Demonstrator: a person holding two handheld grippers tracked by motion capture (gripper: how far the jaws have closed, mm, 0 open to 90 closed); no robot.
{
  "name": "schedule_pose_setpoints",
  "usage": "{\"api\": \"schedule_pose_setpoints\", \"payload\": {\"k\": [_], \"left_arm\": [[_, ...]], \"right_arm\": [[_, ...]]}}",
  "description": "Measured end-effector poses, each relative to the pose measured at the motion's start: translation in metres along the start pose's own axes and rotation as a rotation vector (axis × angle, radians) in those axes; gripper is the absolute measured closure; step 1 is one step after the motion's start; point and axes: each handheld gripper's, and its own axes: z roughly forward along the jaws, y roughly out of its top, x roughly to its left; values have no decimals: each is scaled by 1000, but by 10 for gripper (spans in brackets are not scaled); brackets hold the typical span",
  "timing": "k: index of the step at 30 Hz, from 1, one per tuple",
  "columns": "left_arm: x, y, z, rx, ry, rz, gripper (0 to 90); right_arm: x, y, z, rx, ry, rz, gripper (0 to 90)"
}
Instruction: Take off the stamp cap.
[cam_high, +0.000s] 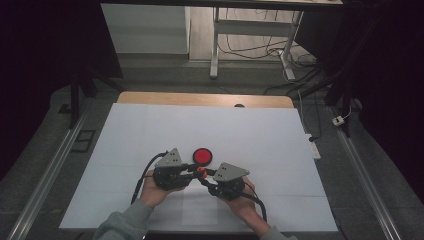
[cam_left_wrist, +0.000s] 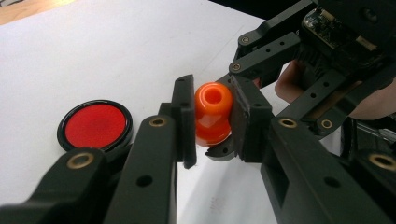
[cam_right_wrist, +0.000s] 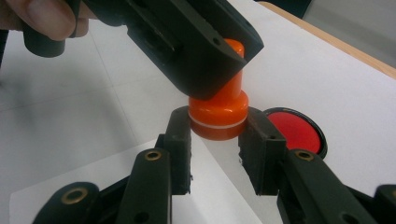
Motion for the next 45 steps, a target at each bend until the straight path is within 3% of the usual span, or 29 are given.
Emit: {"api": "schedule_pose_setpoints", "payload": {"k": [9,13,21,32,40,43,45], "left_arm": [[1,-1,0,-5,1,-4,723],[4,-1,1,-4,-20,-33,721],[4,-1,5,-4,-41,-50,690],[1,-2,4,-18,-3,-25,726],[0,-3,3,-21,0,-18,729],[3,0,-7,-85,9,-37,729],[10,0,-14,-104,-17,-76,728]], "right_arm": [[0,-2,1,12,0,-2,647],[1,-2,2,13,-7,-2,647],[1,-1,2,10,-10,1,647],[2,-1,1,-9,-5,11,648],[2,-3,0,-19,5,15,650],[1,-5,2,17,3,-3,650],[0,-11,5,24,26,33,650]]}}
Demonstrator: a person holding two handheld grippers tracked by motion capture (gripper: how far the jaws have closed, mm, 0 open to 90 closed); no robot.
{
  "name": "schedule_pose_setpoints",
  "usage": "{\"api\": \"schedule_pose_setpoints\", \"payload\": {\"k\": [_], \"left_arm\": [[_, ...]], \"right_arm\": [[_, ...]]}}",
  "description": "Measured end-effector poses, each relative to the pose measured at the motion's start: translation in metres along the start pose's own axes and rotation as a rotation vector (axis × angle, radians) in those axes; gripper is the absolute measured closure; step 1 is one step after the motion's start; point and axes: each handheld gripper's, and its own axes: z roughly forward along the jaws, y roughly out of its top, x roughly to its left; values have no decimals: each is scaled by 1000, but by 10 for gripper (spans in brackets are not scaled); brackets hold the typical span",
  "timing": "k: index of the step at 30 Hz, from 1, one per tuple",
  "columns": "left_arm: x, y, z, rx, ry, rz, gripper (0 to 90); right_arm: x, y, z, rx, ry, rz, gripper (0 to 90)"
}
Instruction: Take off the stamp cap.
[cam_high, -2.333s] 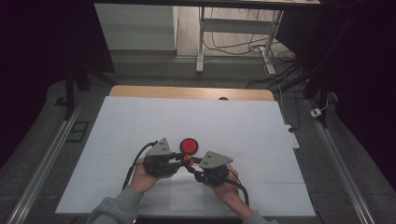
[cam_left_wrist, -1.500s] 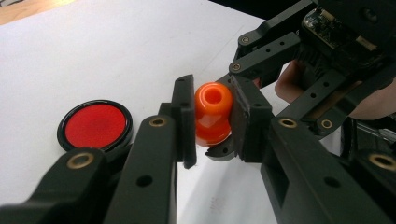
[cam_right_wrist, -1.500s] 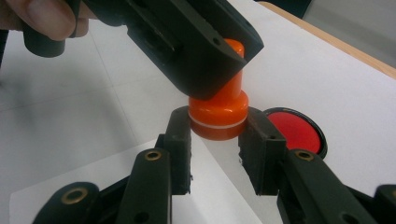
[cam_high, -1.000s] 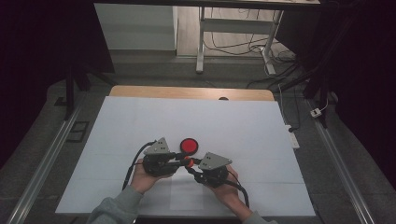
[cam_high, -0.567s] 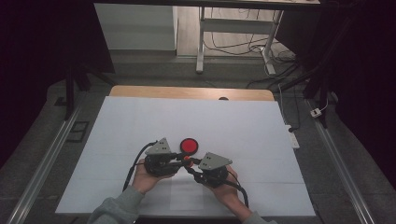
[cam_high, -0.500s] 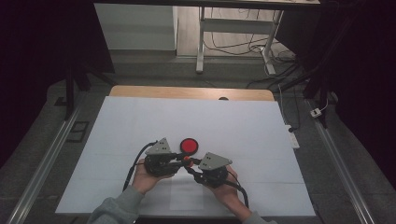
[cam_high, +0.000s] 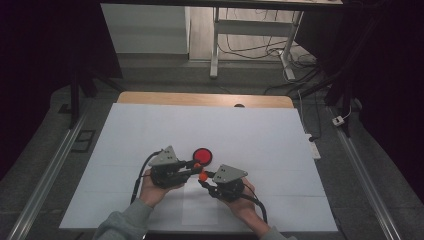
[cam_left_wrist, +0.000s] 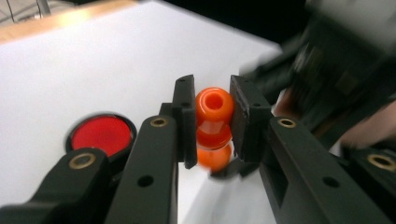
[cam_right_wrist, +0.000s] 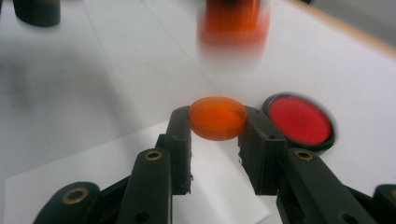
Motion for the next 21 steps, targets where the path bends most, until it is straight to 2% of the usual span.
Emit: {"api": "schedule_pose_setpoints", "payload": {"k": [1,2,3,10,15,21], "left_arm": [[1,-2,0,4,0,-5,728],[1,-2,0,4,0,-5,728],[0,-5,3,25,4,5,727],[-1,-3,3,18,6,11,726],[1,-3,2,17,5,7,725],[0,-3,2,28,30,26,724]], "right_arm": [[-1,0,0,-10,9,19,651],[0,2,-1,-15,8,7,650],[0,5,-2,-17,3,-8,650],[-3,4,-6,-21,-14,7,650],[-6,3,-9,-17,-28,-1,649],[-13,0,-17,-23,-59,18,649]]}}
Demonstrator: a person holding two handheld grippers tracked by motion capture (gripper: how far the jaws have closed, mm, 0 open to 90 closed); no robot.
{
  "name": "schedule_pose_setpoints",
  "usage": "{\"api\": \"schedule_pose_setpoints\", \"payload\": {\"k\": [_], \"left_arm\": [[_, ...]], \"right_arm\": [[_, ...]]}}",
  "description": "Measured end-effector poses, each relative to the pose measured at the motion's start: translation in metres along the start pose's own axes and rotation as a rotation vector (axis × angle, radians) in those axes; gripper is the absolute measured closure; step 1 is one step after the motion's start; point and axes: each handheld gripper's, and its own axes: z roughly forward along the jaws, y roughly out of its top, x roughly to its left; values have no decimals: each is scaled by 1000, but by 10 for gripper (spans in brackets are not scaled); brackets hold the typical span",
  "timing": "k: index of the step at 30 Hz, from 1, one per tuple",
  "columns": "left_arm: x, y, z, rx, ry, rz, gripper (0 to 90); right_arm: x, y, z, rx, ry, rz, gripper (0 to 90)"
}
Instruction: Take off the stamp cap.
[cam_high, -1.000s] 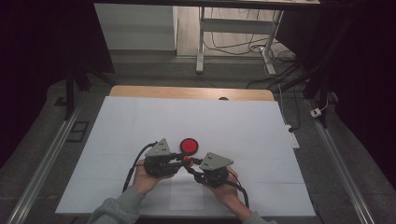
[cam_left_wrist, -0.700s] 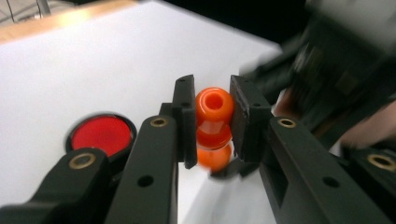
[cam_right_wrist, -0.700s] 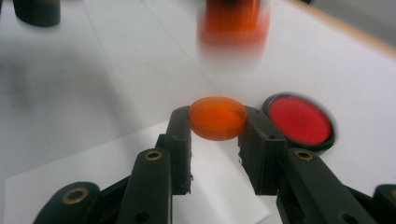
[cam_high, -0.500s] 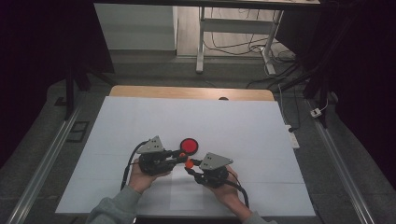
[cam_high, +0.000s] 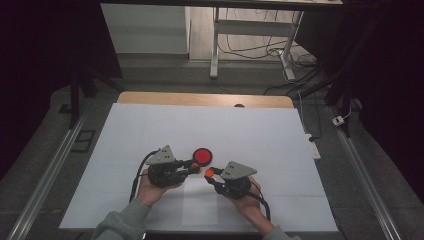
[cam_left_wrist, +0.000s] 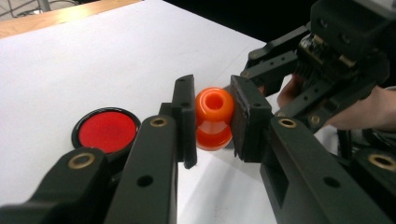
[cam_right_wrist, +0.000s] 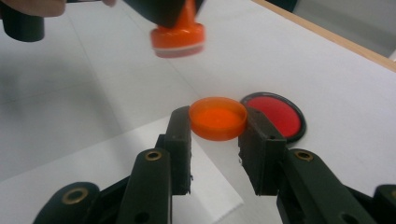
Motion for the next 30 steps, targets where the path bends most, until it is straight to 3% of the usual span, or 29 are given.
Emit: {"api": "schedule_pose_setpoints", "payload": {"k": [13,23,28,30], "left_arm": [[-1,0,-1,25,32,27,724],[0,0,0,55,31,38,723],[1,0,0,59,25,35,723],[2,1,-1,58,20,34,723]], "right_arm": [[-17,-15,-22,6,-55,27,648],[-32,-28,-45,-6,-95,70,648],[-37,-35,-58,-7,-119,56,648],[-42,-39,-65,-18,-129,83,648]]}}
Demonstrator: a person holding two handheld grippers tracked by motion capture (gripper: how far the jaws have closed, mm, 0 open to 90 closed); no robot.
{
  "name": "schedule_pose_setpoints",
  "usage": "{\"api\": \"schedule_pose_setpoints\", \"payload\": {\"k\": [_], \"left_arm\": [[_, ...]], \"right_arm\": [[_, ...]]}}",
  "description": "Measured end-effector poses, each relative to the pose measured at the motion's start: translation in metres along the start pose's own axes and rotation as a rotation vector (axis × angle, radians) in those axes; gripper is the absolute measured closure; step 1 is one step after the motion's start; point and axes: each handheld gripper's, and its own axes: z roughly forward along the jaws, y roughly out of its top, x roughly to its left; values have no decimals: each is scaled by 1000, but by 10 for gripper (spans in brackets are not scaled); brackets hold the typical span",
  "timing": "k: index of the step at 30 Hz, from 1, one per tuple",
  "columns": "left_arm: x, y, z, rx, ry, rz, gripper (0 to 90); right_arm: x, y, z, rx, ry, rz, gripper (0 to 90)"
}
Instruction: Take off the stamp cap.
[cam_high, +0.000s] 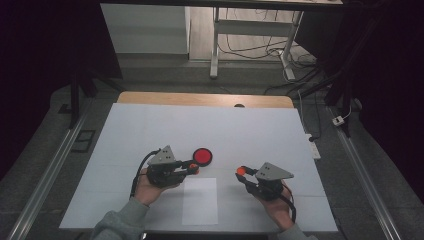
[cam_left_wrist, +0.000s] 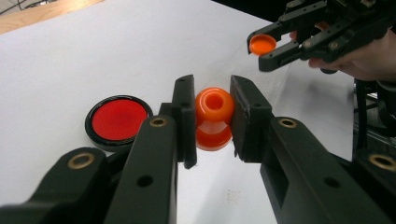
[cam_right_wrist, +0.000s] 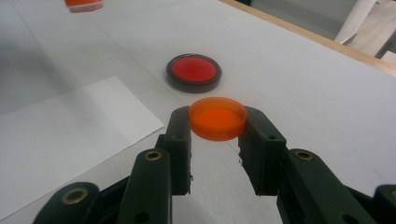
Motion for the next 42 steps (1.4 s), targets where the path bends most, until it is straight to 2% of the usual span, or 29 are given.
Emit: {"api": "schedule_pose_setpoints", "payload": {"k": [9,17,28,42], "left_arm": [[3,3,2,7,14,26,722],[4,4,-3,1,26,23,722],[8,5,-4,2,37,11,722],[13,13,-3,-5,41,6,721]], "right_arm": [[-16,-14,-19,11,-43,38,648],[-23,-25,-37,17,-84,51,648],[-24,-26,-41,10,-92,39,647],[-25,-26,-44,1,-94,47,647]]}}
